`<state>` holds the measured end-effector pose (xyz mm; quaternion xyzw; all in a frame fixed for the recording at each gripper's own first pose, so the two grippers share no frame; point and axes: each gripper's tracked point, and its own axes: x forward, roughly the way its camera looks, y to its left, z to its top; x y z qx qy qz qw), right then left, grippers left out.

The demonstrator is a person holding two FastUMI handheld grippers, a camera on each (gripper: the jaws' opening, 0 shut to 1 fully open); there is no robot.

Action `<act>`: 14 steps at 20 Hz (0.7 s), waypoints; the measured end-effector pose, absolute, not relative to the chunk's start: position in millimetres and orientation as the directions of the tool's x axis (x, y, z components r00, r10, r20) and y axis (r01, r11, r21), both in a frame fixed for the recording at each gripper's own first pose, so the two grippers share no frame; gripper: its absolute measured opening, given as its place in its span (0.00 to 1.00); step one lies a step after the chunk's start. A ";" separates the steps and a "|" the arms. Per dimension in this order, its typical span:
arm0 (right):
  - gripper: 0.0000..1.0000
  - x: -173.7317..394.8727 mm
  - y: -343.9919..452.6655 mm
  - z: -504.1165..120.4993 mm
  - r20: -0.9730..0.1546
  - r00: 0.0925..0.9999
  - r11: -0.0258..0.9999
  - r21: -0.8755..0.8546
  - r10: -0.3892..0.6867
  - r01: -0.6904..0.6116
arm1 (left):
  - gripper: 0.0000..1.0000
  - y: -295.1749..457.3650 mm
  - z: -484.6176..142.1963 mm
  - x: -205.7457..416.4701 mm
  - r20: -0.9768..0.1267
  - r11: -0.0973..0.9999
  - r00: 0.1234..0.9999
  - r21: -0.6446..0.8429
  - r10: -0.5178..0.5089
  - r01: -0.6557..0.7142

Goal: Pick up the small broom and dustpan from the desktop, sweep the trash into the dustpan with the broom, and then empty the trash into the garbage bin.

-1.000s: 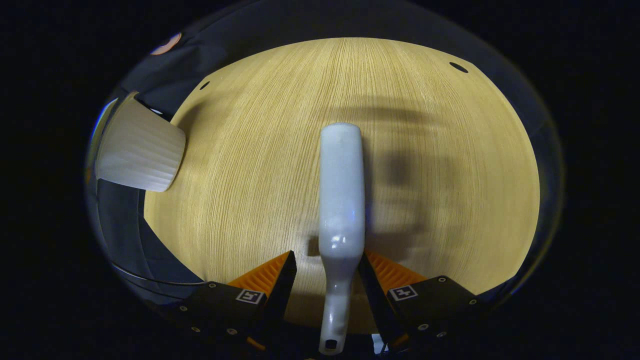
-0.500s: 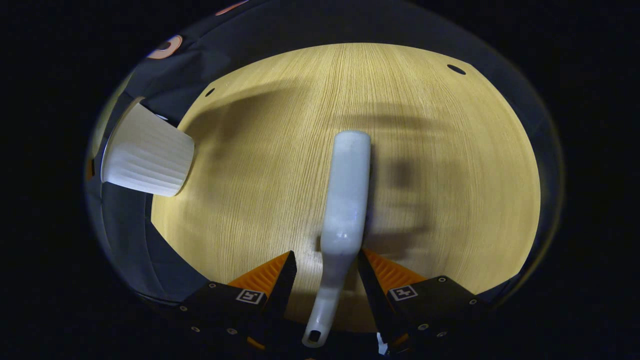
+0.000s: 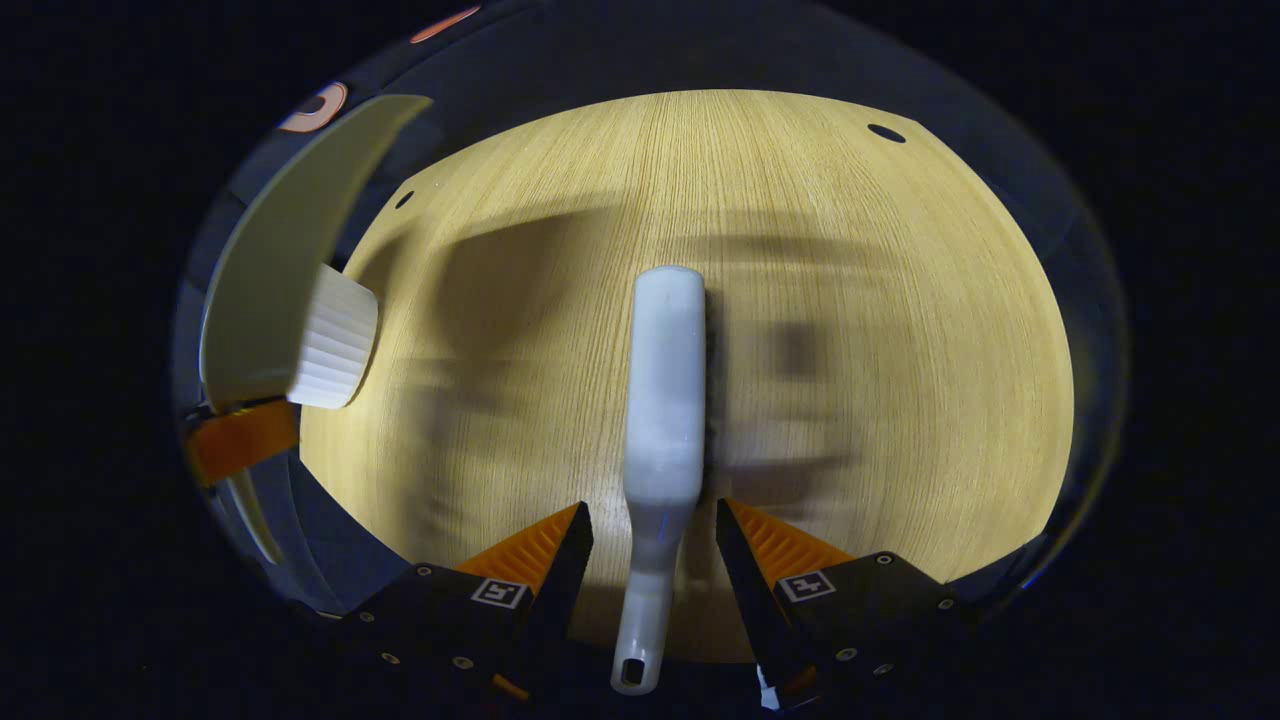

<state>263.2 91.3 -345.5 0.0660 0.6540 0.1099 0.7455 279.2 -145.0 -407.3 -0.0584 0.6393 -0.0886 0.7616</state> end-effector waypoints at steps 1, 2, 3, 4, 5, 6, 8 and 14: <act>0.76 262.7 91.0 -346.3 -0.962 0.116 0.967 0.241 0.249 -0.081 | 0.33 -147.3 -420.0 274.9 -0.970 0.979 0.138 -0.192 -0.201 0.075; 0.76 262.3 90.5 -347.4 -0.963 0.113 0.968 0.237 0.246 -0.082 | 0.32 -150.2 -433.3 269.3 -0.975 0.980 0.114 -0.184 -0.192 0.077; 0.76 260.5 91.1 -348.1 -0.964 0.109 0.968 0.236 0.244 -0.082 | 0.33 -152.7 -442.8 266.4 -0.976 0.979 0.094 -0.189 -0.196 0.080; 0.76 259.5 90.9 -348.6 -0.965 0.103 0.969 0.235 0.242 -0.081 | 0.33 -154.1 -450.7 263.8 -0.978 0.978 0.072 -0.193 -0.198 0.075; 0.76 258.4 92.2 -349.5 -0.965 0.100 0.969 0.236 0.243 -0.079 | 0.34 -155.2 -459.0 265.8 -0.978 0.978 0.067 -0.195 -0.199 0.072; 0.76 257.5 92.6 -350.6 -0.966 0.094 0.970 0.233 0.239 -0.076 | 0.32 -156.3 -463.3 264.0 -0.979 0.979 0.057 -0.192 -0.196 0.066; 0.76 254.8 94.1 -352.5 -0.968 0.087 0.971 0.230 0.236 -0.071 | 0.32 -156.5 -479.2 257.8 -0.985 0.984 0.032 -0.166 -0.169 0.070; 0.76 246.5 104.3 -353.3 -0.968 0.067 0.968 0.236 0.242 -0.083 | 0.33 -160.1 -498.1 234.6 -0.990 0.986 -0.023 -0.142 -0.141 0.088</act>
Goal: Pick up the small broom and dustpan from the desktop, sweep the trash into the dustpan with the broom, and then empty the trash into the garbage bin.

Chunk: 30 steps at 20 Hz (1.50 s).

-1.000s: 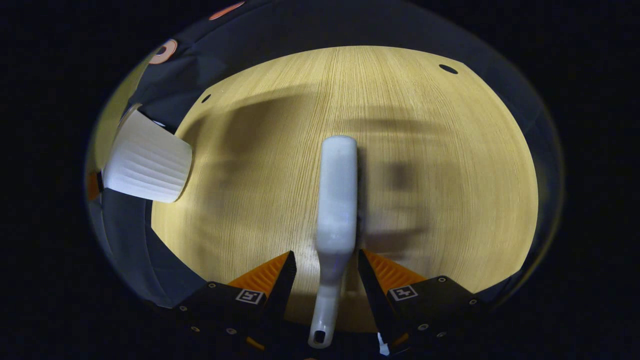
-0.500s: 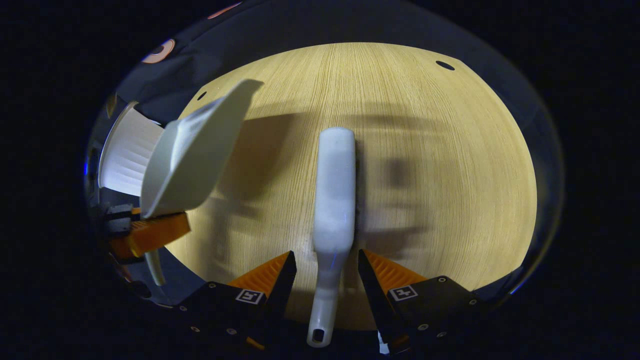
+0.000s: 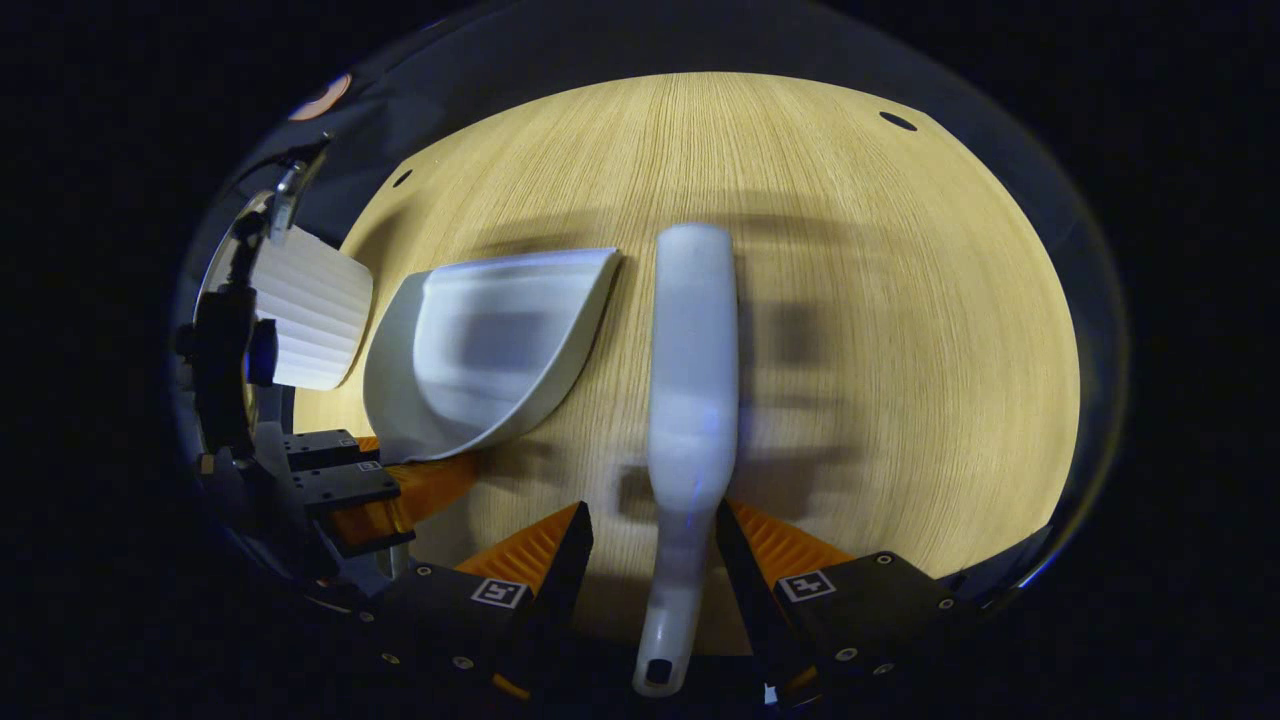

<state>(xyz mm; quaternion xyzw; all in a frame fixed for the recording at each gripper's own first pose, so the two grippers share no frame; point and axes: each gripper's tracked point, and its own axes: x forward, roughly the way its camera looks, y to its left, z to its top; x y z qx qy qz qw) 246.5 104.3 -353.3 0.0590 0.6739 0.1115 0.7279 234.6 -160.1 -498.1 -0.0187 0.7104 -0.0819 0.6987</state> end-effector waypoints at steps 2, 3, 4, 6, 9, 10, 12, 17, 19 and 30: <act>0.76 243.4 111.4 -352.8 -0.966 0.056 0.965 0.247 0.252 -0.089 | 0.36 -162.0 -500.1 234.9 -0.991 0.986 -0.018 -0.132 -0.131 0.104; 0.76 243.3 112.5 -351.7 -0.966 0.057 0.964 0.248 0.254 -0.094 | 0.38 -162.6 -500.3 235.6 -0.992 0.986 -0.017 -0.122 -0.121 0.114; 0.76 244.4 113.1 -349.8 -0.964 0.063 0.963 0.252 0.258 -0.095 | 0.39 -164.9 -500.3 234.7 -0.992 0.985 -0.020 -0.128 -0.127 0.112; 0.76 246.1 111.5 -347.1 -0.963 0.077 0.964 0.253 0.260 -0.083 | 0.53 -165.9 -496.0 234.2 -0.991 0.984 -0.017 -0.134 -0.133 0.116; 0.76 252.8 104.9 -337.3 -0.959 0.117 0.966 0.254 0.258 -0.054 | 0.66 -165.0 -474.8 237.2 -0.989 0.982 0.020 -0.142 -0.145 0.122; 0.76 258.7 103.1 -331.5 -0.955 0.143 0.966 0.256 0.260 -0.050 | 0.68 -163.2 -466.7 242.3 -0.989 0.982 0.047 -0.135 -0.142 0.129; 0.76 270.1 100.7 -317.1 -0.944 0.201 0.965 0.258 0.262 -0.046 | 0.68 -156.7 -451.6 245.6 -0.988 0.985 0.089 -0.115 -0.128 0.131; 0.76 313.9 90.0 -261.5 -0.882 0.412 0.973 0.203 0.231 -0.110 | 0.72 -153.4 -421.0 283.0 -0.949 0.987 0.305 -0.031 -0.079 0.157; 0.77 333.3 88.4 -232.6 -0.834 0.504 0.974 0.193 0.225 -0.116 | 0.76 -155.6 -400.7 308.9 -0.902 0.986 0.426 0.001 -0.070 0.165; 0.92 404.0 61.4 -72.2 -0.403 0.905 0.991 0.054 0.137 -0.126 | 0.86 -152.7 -348.1 372.3 -0.363 0.984 0.932 0.165 -0.007 0.071</act>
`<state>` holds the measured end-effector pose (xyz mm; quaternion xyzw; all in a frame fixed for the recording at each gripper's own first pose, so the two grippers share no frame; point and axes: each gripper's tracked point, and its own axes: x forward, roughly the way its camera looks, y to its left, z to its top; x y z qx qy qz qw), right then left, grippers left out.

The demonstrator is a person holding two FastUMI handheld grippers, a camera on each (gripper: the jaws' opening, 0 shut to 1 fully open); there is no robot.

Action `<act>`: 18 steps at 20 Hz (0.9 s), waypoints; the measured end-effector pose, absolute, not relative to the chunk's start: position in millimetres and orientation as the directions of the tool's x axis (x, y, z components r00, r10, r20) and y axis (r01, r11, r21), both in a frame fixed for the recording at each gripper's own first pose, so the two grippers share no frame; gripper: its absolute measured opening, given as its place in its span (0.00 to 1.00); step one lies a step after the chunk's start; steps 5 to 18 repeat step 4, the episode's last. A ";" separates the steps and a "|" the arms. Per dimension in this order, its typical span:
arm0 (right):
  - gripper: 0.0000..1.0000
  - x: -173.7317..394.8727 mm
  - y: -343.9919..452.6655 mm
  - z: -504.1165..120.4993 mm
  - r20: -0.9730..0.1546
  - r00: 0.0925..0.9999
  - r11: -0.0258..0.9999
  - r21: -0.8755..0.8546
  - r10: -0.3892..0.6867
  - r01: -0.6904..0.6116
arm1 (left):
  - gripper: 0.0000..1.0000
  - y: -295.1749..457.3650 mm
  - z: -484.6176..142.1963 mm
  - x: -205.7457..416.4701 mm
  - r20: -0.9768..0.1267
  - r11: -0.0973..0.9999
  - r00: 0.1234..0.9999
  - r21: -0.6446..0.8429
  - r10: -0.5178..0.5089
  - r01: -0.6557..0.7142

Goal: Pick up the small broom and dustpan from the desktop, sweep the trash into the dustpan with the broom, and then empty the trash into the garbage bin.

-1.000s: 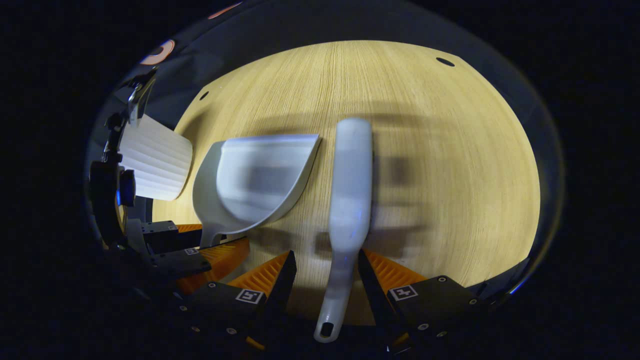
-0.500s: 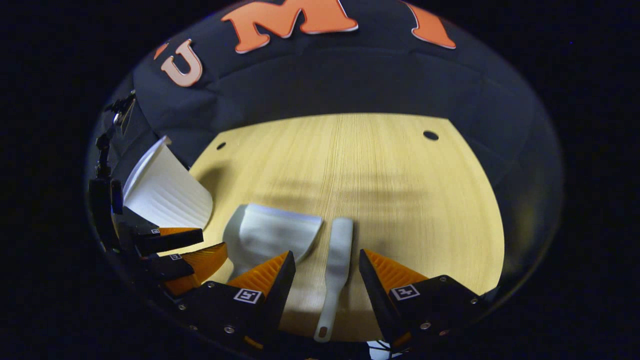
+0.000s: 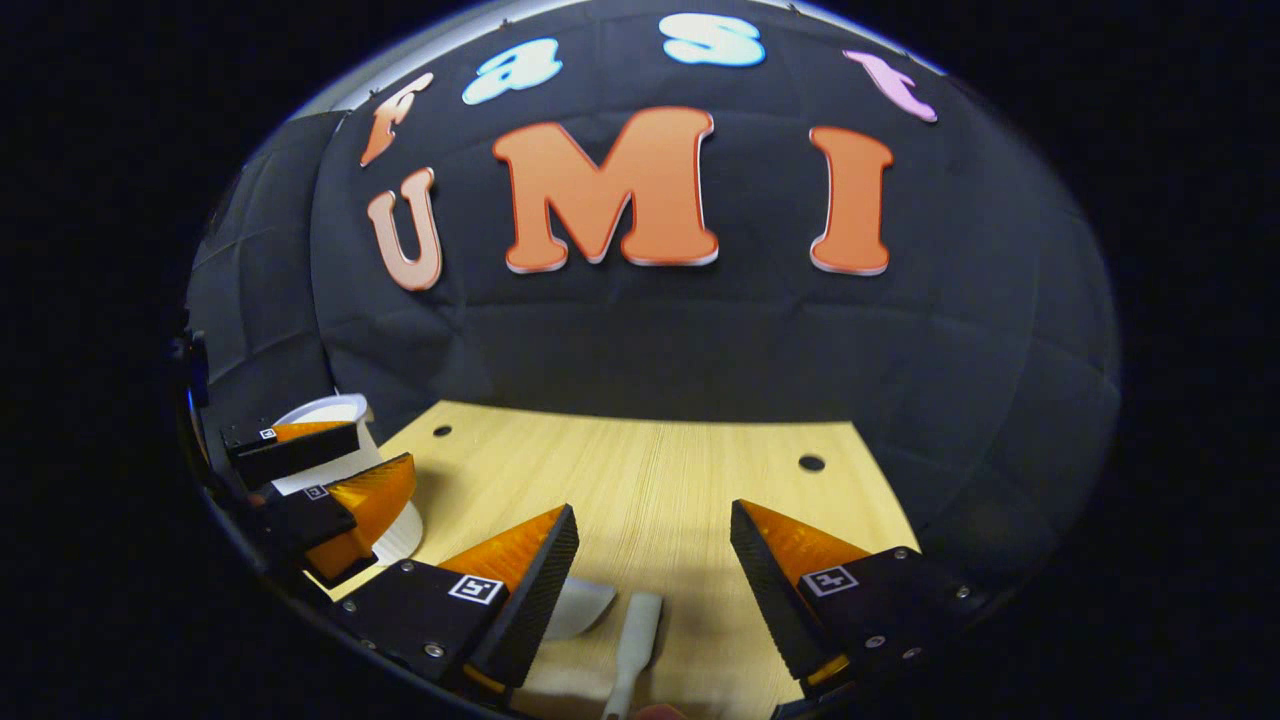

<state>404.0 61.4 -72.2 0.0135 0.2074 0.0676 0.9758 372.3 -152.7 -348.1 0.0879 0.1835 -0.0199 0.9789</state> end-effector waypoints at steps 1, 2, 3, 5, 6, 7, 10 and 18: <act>0.93 408.4 60.7 -57.3 -0.353 0.926 0.991 0.055 0.133 -0.122 | 0.90 -151.6 -343.8 374.7 -0.314 0.988 0.950 0.148 -0.004 0.053; 0.92 410.7 58.6 -43.0 -0.308 0.943 0.992 0.058 0.127 -0.115 | 0.90 -150.2 -343.2 373.1 -0.269 0.990 0.963 0.132 -0.002 0.039; 0.92 410.7 55.6 -32.8 -0.263 0.958 0.993 0.061 0.118 -0.105 | 0.90 -148.5 -339.7 371.3 -0.221 0.993 0.975 0.118 0.005 0.021; 0.93 410.7 51.6 -22.3 -0.220 0.970 0.994 0.057 0.104 -0.093 | 0.90 -150.2 -333.4 370.5 -0.175 0.994 0.985 0.107 0.009 0.010; 0.93 410.7 51.6 -22.3 -0.220 0.970 0.994 0.057 0.104 -0.093 | 0.90 -150.2 -333.4 370.5 -0.175 0.994 0.985 0.107 0.009 0.010; 0.93 410.7 51.6 -22.3 -0.220 0.970 0.994 0.057 0.104 -0.093 | 0.90 -150.2 -333.4 370.5 -0.175 0.994 0.985 0.107 0.009 0.010; 0.93 410.7 51.6 -22.3 -0.220 0.970 0.994 0.057 0.104 -0.093 | 0.90 -150.2 -333.4 370.5 -0.175 0.994 0.985 0.107 0.009 0.010; 0.93 410.7 51.6 -22.3 -0.220 0.970 0.994 0.057 0.104 -0.093 | 0.90 -150.2 -333.4 370.5 -0.175 0.994 0.985 0.107 0.009 0.010</act>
